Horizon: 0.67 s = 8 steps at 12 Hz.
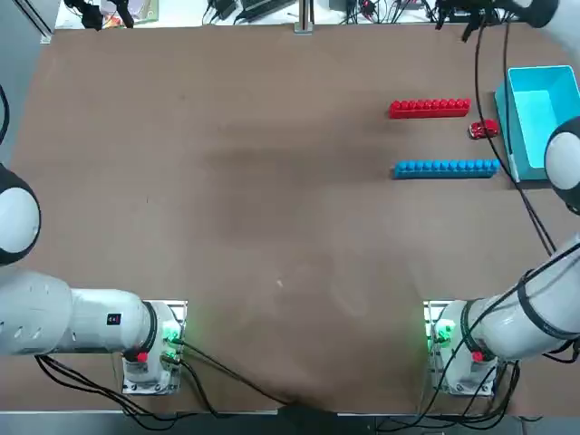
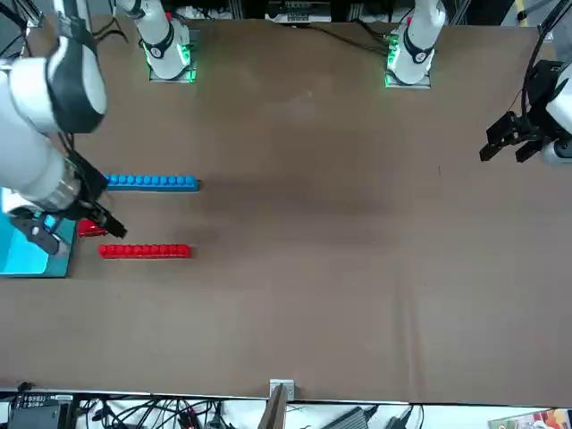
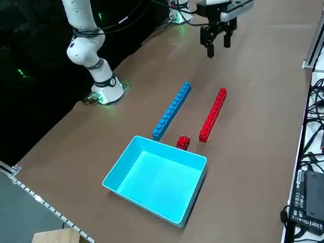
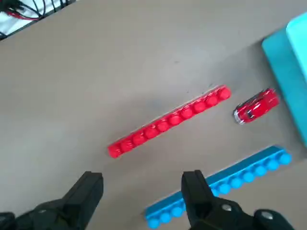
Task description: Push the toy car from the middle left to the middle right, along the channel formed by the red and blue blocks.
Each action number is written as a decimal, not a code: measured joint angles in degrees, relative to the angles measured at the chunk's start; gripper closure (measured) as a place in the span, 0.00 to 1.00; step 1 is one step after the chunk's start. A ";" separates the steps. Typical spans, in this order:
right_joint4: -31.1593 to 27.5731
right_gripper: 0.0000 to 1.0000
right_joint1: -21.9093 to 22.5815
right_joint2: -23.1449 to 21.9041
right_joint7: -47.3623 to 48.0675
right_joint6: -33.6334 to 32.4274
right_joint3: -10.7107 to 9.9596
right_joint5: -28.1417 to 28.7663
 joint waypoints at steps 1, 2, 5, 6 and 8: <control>0.00 0.00 -1.16 -0.95 -3.96 -0.71 -0.01 0.00; 0.00 0.00 -2.48 -1.75 -8.05 -1.55 -0.03 0.00; -0.04 0.00 -6.27 -3.75 -20.19 -5.80 -0.04 0.00; -0.05 0.00 -6.62 -4.16 -22.01 -6.64 -0.03 0.01; -0.06 0.00 -7.11 -5.17 -25.59 -8.51 -0.03 0.00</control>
